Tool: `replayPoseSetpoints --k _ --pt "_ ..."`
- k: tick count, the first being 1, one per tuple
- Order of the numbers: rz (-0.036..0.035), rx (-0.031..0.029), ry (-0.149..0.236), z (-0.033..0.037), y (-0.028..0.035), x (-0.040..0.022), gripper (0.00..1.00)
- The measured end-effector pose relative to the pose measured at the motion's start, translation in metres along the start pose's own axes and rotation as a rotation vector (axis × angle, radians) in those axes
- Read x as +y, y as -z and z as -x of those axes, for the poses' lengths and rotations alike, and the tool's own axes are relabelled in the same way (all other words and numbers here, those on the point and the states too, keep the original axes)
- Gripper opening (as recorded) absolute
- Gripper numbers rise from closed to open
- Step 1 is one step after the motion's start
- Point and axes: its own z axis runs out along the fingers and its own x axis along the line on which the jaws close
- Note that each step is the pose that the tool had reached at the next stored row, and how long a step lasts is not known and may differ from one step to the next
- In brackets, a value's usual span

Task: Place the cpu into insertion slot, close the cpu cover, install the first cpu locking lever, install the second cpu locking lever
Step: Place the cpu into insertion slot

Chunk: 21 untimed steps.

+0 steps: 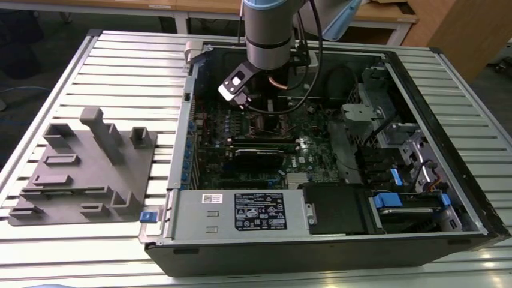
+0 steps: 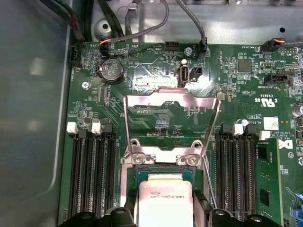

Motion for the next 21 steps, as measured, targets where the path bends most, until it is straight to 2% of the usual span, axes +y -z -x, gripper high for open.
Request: replayPoseSetpoints --k 21 --pt "0.0000 0.0000 0.000 0.0000 -0.0025 0.0000 0.54"
